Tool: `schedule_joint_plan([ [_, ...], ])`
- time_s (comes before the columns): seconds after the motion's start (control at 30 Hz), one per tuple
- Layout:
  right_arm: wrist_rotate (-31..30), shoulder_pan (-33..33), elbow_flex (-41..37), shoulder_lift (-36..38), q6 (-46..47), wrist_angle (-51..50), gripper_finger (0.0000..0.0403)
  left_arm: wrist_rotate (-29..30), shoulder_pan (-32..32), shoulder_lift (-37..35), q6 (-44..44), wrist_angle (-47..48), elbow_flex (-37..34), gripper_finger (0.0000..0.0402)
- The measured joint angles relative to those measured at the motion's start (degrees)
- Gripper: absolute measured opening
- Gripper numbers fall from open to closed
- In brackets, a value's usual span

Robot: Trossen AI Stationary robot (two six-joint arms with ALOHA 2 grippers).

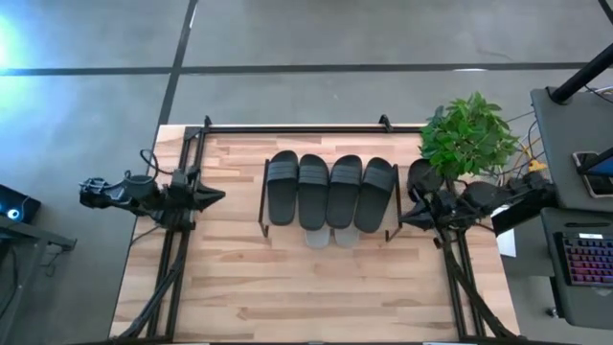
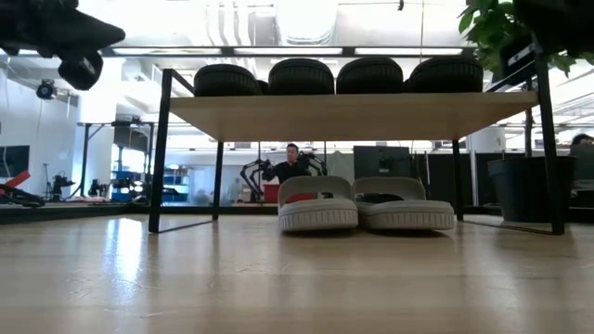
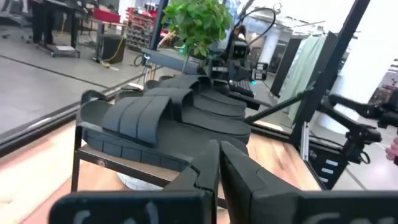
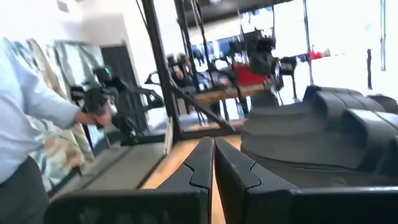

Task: Pick and place slides into the shelf
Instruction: Return to Home Position

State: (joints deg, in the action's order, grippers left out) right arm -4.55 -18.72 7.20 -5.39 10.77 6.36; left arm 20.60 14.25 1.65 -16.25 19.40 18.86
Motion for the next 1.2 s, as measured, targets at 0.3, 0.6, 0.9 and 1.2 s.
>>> schedule_joint_plan([
  [0.3, 1.11, 0.02, -6.71, 3.81, -2.15, 1.26, 0.0008, 2.89, -0.01, 0.03, -3.56, -0.35, -5.06, 0.0],
  [0.6, 1.49, 0.02, -6.69, 4.18, -1.95, 0.98, 0.0008, 3.68, -0.14, -0.05, -5.89, -2.01, -12.85, 0.0],
  [0.9, 1.5, 0.02, -6.69, 3.36, -1.8, 1.13, 0.0008, 9.06, -0.69, 0.44, -2.82, -1.35, -12.81, 0.0],
  [1.2, 1.5, 0.02, -6.69, 3.41, -1.8, 1.19, 0.0008, 9.51, -0.69, 1.7, -2.82, -1.97, -12.9, 0.0],
])
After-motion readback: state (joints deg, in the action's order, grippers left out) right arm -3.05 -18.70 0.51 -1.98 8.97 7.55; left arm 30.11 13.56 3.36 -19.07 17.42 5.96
